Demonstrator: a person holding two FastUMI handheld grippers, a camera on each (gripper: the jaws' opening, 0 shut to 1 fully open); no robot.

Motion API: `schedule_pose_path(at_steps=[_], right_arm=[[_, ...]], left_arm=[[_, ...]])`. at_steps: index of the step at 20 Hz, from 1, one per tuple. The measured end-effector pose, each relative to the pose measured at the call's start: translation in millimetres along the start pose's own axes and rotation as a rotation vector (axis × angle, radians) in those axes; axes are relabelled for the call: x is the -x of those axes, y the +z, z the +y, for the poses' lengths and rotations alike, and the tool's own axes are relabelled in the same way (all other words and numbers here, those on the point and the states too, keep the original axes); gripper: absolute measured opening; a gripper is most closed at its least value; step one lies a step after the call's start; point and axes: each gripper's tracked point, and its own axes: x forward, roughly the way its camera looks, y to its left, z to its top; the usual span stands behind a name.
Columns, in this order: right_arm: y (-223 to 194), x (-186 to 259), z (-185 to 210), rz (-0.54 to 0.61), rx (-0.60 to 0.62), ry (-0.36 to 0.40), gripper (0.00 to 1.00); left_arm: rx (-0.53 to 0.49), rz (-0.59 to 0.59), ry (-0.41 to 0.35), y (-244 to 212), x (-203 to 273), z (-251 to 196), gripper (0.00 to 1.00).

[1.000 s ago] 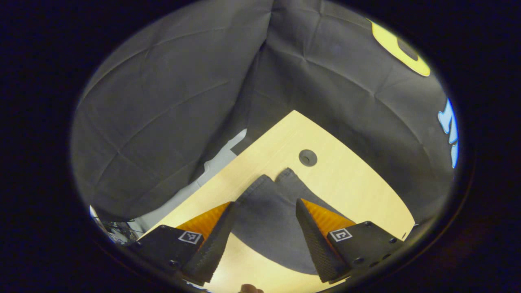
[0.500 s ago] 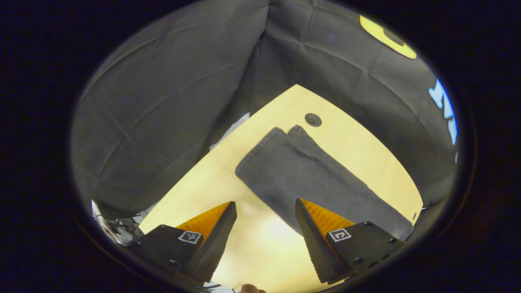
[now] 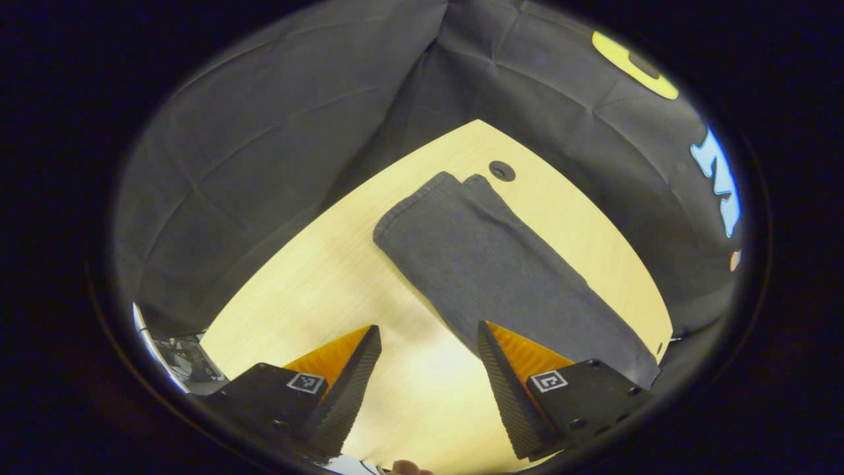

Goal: Grasp the waist and the cuffs of the jeans and fold them to make the two legs overlap; first hold the waist and fold one-third of the jeans toward the cuffs, then hold the cuffs and fold the remaining one-third in the same direction to finish folding.

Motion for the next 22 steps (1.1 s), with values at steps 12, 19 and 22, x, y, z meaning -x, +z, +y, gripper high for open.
schedule_pose_path(at_steps=[12,19,22], right_arm=[[-148.0,90.4,230.9,-0.033,0.485,0.486,0.11],[-390.3,23.6,186.2,0.378,0.602,0.409,0.11],[-440.2,-4.1,160.0,0.428,0.69,0.328,0.11]], left_arm=[[0.122,0.011,-0.173,-24.9,-0.1,1.3,0.98],[0.258,-0.046,-0.183,-26.9,21.4,37.1,0.99],[0.315,-0.055,-0.198,-27.2,21.2,40.4,0.99]])
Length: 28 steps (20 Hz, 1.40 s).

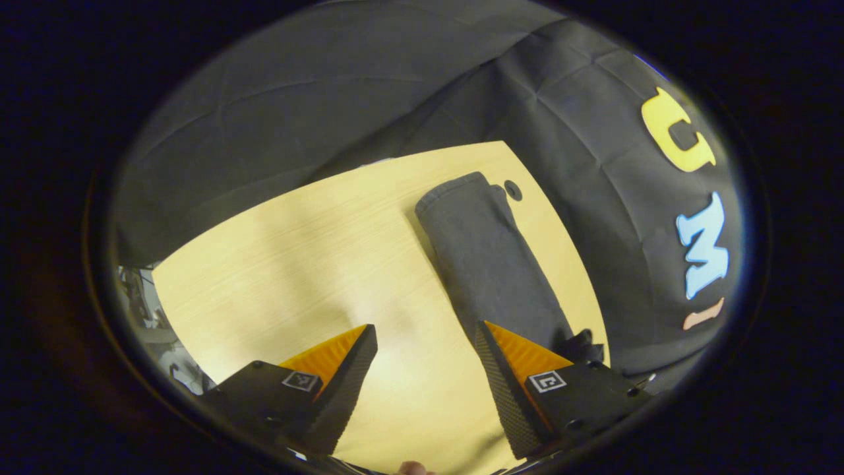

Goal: Grasp the waist and the cuffs of the jeans and fold them to make the two legs overlap; first hold the waist and fold one-third of the jeans toward the cuffs, then hold the cuffs and fold the remaining one-third in the same direction to finish folding.

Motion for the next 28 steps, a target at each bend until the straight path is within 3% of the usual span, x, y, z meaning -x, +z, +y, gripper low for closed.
schedule_pose_path(at_steps=[4,6,7,8,10,12,14,17,18,22,23,25,26,28], right_arm=[[-5.7,-2.3,4.8,0.042,-0.01,0.016,0.13],[-0.9,3.0,8.2,0.059,-0.037,0.024,0.16],[4.5,6.6,11.5,0.049,-0.039,0.04,0.19],[9.2,14.6,15.2,0.036,-0.029,0.045,0.28],[17.0,38.7,25.3,0.016,0.0,0.079,0.4],[27.8,75.2,23.5,-0.012,0.014,0.099,0.99],[36.1,91.6,9.1,-0.065,0.024,0.075,0.95],[37.5,112.3,-28.8,-0.084,-0.014,-0.013,0.95],[37.1,118.7,-41.5,-0.09,-0.032,-0.043,0.96],[32.7,142.4,-83.2,-0.119,-0.107,-0.142,0.95],[29.7,144.6,-90.8,-0.116,-0.12,-0.159,1.0],[26.6,147.6,-97.3,-0.1,-0.135,-0.183,0.96],[25.5,147.9,-99.7,-0.097,-0.135,-0.19,0.96],[24.6,147.2,-99.6,-0.089,-0.138,-0.189,0.96]], left_arm=[[0.034,0.022,-0.016,-10.3,-10.3,-4.4,0.99],[-0.005,0.022,0.008,-6.4,-22.4,-9.5,0.99],[-0.049,0.003,0.018,5.2,-27.2,-11.8,0.99],[-0.114,-0.017,0.01,22.0,-30.2,-20.3,1.0],[-0.308,-0.062,-0.004,66.8,-29.6,-42.6,0.99],[-0.546,-0.146,-0.011,125.9,-45.4,-70.9,0.99],[-0.733,-0.15,-0.034,159.9,-71.2,-97.7,0.98],[-0.909,0.009,-0.049,156.7,-110.6,-118.7,0.95],[-0.946,0.048,-0.032,155.9,-120.0,-124.5,0.98],[-0.991,0.206,-0.02,114.7,-139.1,-125.9,0.98],[-0.998,0.242,0.012,109.5,-150.1,-115.6,0.98],[-0.977,0.313,0.154,97.5,-162.2,-93.8,0.97],[-0.979,0.246,0.119,98.3,-184.8,-96.4,0.97],[-0.986,0.277,0.142,87.1,-202.0,-85.5,0.96]])
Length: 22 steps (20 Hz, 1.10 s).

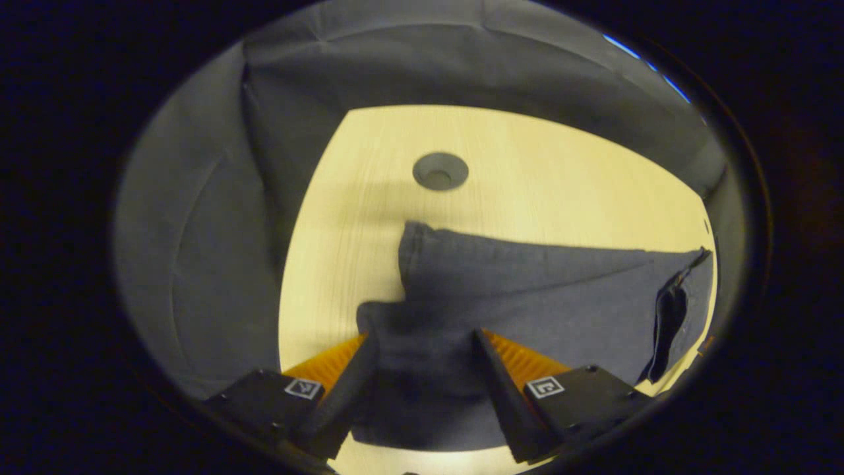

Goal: Grasp the waist and the cuffs of the jeans and fold them to make the two legs overlap; first hold the waist and fold one-third of the jeans toward the cuffs, then hold the cuffs and fold the remaining one-third in the same direction to finish folding.

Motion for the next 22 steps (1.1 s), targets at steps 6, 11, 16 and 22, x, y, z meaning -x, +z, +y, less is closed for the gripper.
schedule_pose_path(at_steps=[6,11,16,22], right_arm=[[-6.9,1.7,-0.9,0.024,0.002,0.009,0.96],[-4.1,13.7,-12.8,0.009,-0.026,0.03,0.96],[-4.1,24.0,-26.8,0.004,-0.048,0.05,0.96],[-0.7,50.0,-44.6,-0.052,-0.074,0.1,0.96]], left_arm=[[0.307,-0.09,-0.088,-8.8,-74.4,-23.8,0.12],[0.541,-0.198,-0.232,-8.1,-73.1,-61.3,0.08],[0.283,-0.361,-0.369,25.0,42.3,-173.0,0.08],[-0.004,-0.432,-0.592,23.2,132.3,-392.7,0.07]])
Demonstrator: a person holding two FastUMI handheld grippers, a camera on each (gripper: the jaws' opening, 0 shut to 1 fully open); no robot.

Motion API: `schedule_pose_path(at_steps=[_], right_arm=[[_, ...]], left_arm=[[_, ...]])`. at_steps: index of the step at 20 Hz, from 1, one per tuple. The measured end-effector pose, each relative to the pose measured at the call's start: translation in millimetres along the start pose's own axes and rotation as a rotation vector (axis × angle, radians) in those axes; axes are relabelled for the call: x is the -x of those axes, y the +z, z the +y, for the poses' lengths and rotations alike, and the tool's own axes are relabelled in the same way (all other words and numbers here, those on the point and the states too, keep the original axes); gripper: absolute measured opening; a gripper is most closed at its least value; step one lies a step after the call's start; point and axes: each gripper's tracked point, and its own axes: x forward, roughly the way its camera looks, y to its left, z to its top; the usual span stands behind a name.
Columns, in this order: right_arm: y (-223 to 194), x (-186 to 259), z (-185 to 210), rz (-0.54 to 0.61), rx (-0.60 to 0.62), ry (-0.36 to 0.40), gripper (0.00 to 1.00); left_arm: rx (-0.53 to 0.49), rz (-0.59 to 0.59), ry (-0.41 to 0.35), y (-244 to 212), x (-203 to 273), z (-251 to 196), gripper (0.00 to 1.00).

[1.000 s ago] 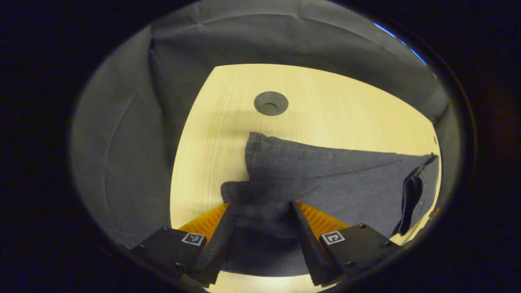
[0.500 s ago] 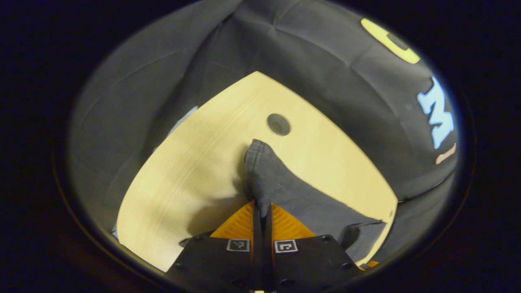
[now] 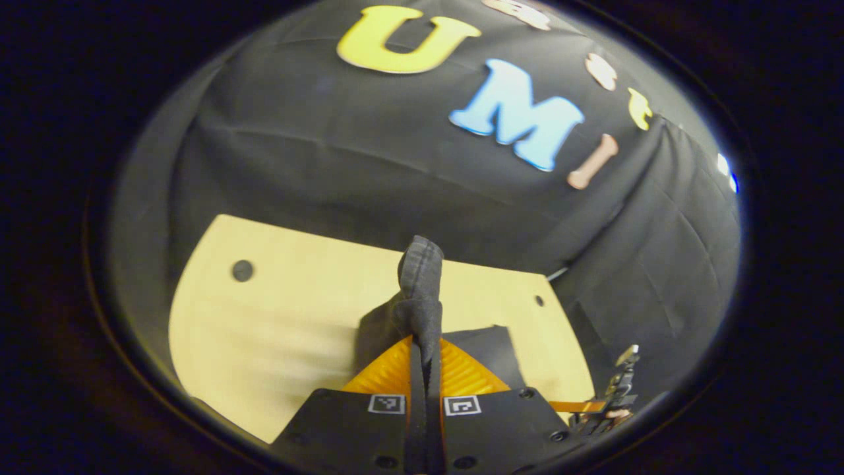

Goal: Grasp the waist and the cuffs of the jeans and fold them to make the two legs overlap; first hold the waist and fold one-third of the jeans toward the cuffs, then hold the cuffs and fold the remaining one-third in the same direction to finish folding.

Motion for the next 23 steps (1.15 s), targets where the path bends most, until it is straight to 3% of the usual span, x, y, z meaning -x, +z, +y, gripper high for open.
schedule_pose_path(at_steps=[2,5,10,11,12,14,16,17,18,20,22,23], right_arm=[[3.1,14.1,-9.8,-0.024,-0.02,0.013,0.96],[5.7,35.5,-32.4,-0.058,-0.071,0.025,0.96],[10.5,63.5,-68.3,-0.087,-0.14,0.045,0.95],[12.6,69.6,-73.1,-0.088,-0.135,0.052,1.0],[13.7,74.4,-78.8,-0.086,-0.129,0.057,0.95],[17.7,81.7,-87.4,-0.073,-0.116,0.067,0.95],[22.4,83.6,-96.5,-0.052,-0.108,0.08,0.95],[25.0,83.1,-99.7,-0.04,-0.103,0.088,0.95],[28.0,82.4,-101.5,-0.027,-0.101,0.099,0.95],[33.4,80.9,-103.9,0.006,-0.101,0.129,0.95],[40.2,81.7,-107.7,0.027,-0.087,0.152,0.95],[47.0,84.3,-111.1,0.013,-0.07,0.153,0.95]], left_arm=[[-0.06,0.058,-0.048,-18.7,-35.4,-61.1,0.07],[-0.131,0.204,-0.002,-79.3,-99.4,-98.6,0.07],[-0.069,0.345,0.185,-191.9,-211.2,-102.6,0.08],[-0.046,0.357,0.228,-207.7,-227.1,-96.2,0.08],[-0.024,0.346,0.267,-217.4,-240.1,-88.8,0.09],[0.001,0.312,0.331,-236.2,-258.9,-82.5,0.08],[-0.051,0.236,0.403,-243.2,-263.0,-81.9,0.09],[-0.113,0.204,0.421,-245.9,-265.8,-84.4,0.14],[-0.196,0.188,0.452,-251.6,-265.1,-84.2,0.34],[-0.334,0.197,0.486,-257.4,-260.7,-94.3,0.4],[-0.414,0.254,0.518,-261.4,-234.3,-110.6,0.8],[-0.418,0.224,0.479,-257.6,-220.5,-129.9,1.0]])
